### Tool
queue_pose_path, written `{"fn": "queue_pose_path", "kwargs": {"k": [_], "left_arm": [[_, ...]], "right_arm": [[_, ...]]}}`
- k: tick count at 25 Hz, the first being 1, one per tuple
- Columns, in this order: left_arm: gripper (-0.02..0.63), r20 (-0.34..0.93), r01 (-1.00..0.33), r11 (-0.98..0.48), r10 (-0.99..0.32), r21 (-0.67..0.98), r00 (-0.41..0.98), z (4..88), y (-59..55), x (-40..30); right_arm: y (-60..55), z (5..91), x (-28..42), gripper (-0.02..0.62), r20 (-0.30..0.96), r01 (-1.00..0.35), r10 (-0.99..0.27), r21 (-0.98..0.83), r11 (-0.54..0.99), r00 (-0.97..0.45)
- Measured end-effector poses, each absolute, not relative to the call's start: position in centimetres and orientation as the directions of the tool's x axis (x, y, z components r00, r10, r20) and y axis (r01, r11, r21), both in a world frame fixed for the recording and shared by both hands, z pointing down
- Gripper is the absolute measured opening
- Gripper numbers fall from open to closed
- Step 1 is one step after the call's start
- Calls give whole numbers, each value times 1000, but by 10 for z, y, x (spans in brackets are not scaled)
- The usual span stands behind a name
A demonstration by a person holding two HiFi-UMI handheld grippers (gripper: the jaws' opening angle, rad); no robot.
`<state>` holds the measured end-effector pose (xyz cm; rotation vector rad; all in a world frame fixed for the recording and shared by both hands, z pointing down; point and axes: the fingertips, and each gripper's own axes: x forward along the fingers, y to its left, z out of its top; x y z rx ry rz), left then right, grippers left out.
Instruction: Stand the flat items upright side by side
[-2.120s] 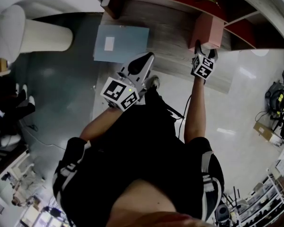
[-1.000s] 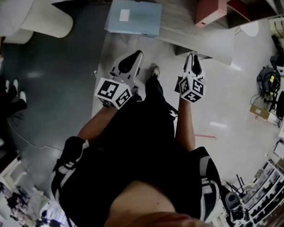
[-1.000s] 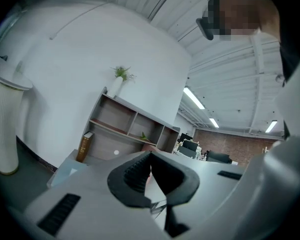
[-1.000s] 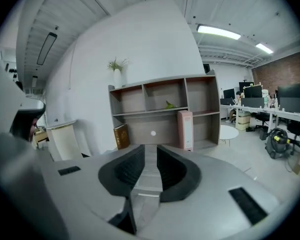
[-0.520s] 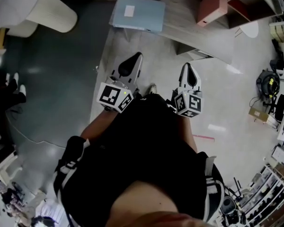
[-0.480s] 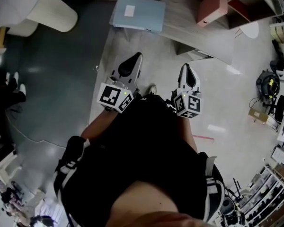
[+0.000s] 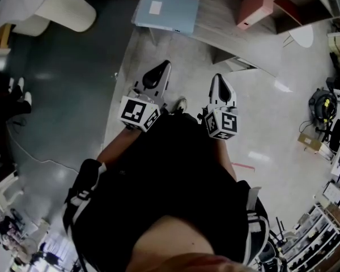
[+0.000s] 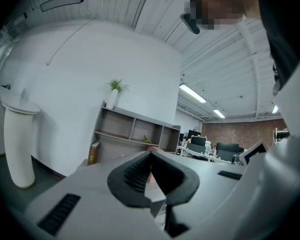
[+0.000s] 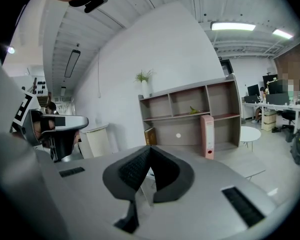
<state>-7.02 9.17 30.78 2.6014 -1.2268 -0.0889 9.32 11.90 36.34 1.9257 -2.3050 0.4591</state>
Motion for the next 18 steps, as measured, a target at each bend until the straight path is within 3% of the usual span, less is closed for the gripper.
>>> {"fn": "queue_pose_path", "kwargs": {"k": [6, 7, 8, 9, 10, 11, 18], "left_arm": [[27, 18, -730, -603, -767, 321, 642, 305, 100, -64], [53, 26, -735, -589, -774, 335, 632, 307, 99, -65], [162, 39, -741, -574, -781, 349, 624, 310, 97, -65], [261, 55, -747, -560, -786, 360, 616, 314, 96, -66], [272, 70, -754, -546, -791, 366, 607, 318, 96, -67], [275, 81, -761, -533, -798, 368, 598, 321, 96, -68], [275, 108, -801, -447, -844, 397, 525, 329, 99, -79]], "right_arm": [[126, 359, 99, 26, 251, -972, -945, -161, 173, -210], [126, 358, 101, 28, 248, -972, -947, -161, 169, -205], [126, 358, 103, 29, 247, -973, -948, -162, 163, -200], [126, 358, 106, 73, 251, -974, -948, -163, 158, -195], [125, 358, 108, 197, 259, -975, -947, -163, 153, -192], [125, 359, 110, 261, 269, -976, -944, -160, 150, -190], [125, 364, 116, 262, 286, -971, -933, -159, 178, -218]]}}
